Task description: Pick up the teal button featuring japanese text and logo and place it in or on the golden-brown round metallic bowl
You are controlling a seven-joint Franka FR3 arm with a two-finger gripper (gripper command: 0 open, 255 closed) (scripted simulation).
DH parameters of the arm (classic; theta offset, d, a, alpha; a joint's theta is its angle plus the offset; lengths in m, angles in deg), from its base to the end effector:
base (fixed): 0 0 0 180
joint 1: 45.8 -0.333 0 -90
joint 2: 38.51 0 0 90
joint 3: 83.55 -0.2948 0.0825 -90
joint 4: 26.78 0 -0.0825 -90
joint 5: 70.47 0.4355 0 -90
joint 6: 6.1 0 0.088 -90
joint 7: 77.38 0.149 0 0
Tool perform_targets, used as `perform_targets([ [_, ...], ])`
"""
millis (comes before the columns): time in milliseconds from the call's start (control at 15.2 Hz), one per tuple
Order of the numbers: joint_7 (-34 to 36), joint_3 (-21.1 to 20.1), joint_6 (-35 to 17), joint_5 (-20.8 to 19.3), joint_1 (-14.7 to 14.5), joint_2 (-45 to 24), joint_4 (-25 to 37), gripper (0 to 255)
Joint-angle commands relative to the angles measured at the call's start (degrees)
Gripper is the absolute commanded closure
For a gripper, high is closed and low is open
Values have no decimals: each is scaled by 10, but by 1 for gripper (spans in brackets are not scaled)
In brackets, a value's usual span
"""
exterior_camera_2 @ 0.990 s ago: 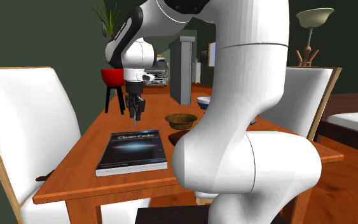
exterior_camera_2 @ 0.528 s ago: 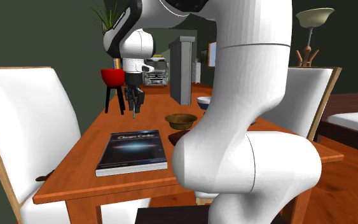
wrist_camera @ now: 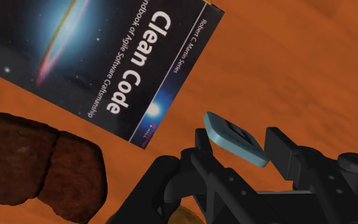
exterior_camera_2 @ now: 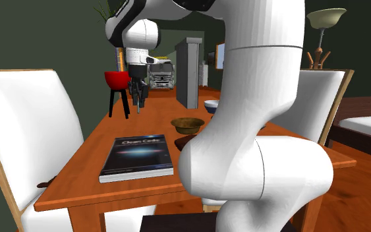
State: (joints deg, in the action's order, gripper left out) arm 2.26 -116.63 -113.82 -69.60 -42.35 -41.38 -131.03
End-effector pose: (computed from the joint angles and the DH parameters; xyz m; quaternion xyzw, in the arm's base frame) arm 0.5452 0.3086 0.4310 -0.9049 0.4250 0.0117 0.0197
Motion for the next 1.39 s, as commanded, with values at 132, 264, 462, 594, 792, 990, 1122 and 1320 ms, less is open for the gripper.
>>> perform_targets([
  [132, -31, 14, 12, 7, 16, 11, 2, 255],
  [264, -60, 27, 16, 11, 31, 17, 0, 255],
  [462, -101, 47, 23, 14, 51, 20, 2, 255],
  [594, -128, 60, 28, 14, 65, 20, 6, 255],
  [792, -165, 79, 36, 12, 84, 14, 18, 255],
  [990, -201, 97, 46, 8, 103, 3, 36, 255],
  [1122, -232, 112, 56, 3, 120, -12, 58, 255],
  [1320, -233, 112, 33, 3, 120, -12, 36, 255],
])
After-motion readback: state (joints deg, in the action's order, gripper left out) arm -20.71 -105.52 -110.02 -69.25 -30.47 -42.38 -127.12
